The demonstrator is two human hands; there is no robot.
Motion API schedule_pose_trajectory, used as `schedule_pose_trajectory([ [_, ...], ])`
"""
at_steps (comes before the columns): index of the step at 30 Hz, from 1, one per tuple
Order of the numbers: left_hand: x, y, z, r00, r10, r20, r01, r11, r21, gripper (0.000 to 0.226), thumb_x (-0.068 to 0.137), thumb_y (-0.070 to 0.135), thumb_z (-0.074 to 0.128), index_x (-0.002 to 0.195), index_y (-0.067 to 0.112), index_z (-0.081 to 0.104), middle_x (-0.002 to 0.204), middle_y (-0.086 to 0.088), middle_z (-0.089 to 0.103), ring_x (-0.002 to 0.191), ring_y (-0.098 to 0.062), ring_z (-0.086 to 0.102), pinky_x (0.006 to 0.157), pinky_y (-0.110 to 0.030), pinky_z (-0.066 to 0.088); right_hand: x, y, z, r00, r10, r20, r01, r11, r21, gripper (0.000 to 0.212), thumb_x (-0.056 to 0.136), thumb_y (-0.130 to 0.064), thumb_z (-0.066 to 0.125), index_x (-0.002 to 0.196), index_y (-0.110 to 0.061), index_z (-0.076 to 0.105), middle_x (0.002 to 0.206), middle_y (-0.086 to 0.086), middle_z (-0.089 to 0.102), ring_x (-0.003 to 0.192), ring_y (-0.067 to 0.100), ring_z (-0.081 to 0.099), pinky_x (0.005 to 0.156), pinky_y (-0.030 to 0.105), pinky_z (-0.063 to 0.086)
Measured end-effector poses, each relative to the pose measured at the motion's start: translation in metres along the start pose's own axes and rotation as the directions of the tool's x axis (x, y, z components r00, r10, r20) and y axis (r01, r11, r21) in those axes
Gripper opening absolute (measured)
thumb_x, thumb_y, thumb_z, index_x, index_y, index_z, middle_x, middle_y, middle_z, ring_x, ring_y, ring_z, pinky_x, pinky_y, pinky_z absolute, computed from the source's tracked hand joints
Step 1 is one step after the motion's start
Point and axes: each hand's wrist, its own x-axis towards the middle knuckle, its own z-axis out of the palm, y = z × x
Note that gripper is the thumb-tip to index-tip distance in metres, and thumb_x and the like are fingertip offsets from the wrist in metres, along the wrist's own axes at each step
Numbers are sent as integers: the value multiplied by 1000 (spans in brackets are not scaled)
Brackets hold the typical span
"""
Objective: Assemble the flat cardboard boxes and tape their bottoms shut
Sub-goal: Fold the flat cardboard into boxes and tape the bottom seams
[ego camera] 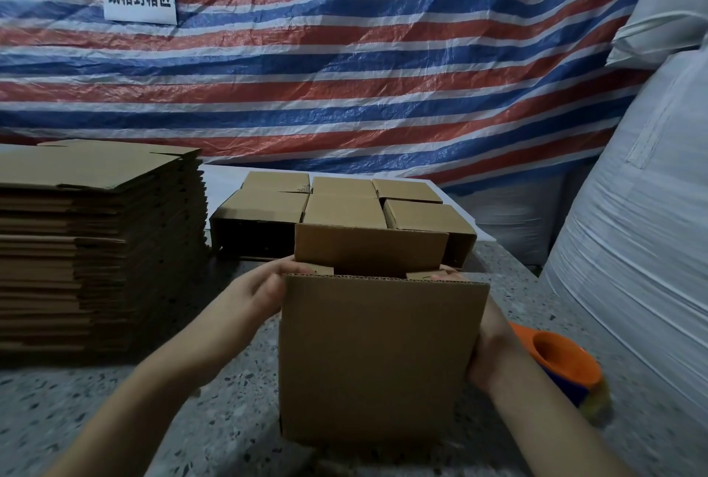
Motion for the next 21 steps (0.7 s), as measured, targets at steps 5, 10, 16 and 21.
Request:
schedule_pose_trajectory([
  [5,-11,2,2,997,78,-9,-76,992,104,38,76,71,59,96,42,72,102,18,71,93,-3,68,77,-20,52,4,4,-5,994,-57,91,59,998,-23,25,93,-23,50,77,-11,64,59,4,66,49,15,64,43,24,51],
  [10,-6,-2,14,989,39,-144,-35,999,32,23,74,45,62,82,28,74,84,6,72,74,-3,66,74,-30,47,5,7,-8,987,-35,155,38,999,-17,44,75,-46,62,99,-9,71,80,11,72,67,23,71,55,32,57],
  [16,-4,-4,12,987,36,-159,-34,999,16,9,79,34,65,83,26,67,83,11,70,71,0,64,66,-24,48,-5,6,-11,965,-139,223,152,988,-39,50,79,-68,55,103,-31,79,112,12,75,103,28,73,78,39,59],
  [21,-1,-7,12,975,48,-218,-57,998,-36,56,69,35,71,121,36,52,120,21,57,108,3,59,87,-24,47,-3,0,-19,924,-172,342,224,967,-118,50,76,-34,69,123,-51,63,121,8,71,106,30,70,78,37,59],
])
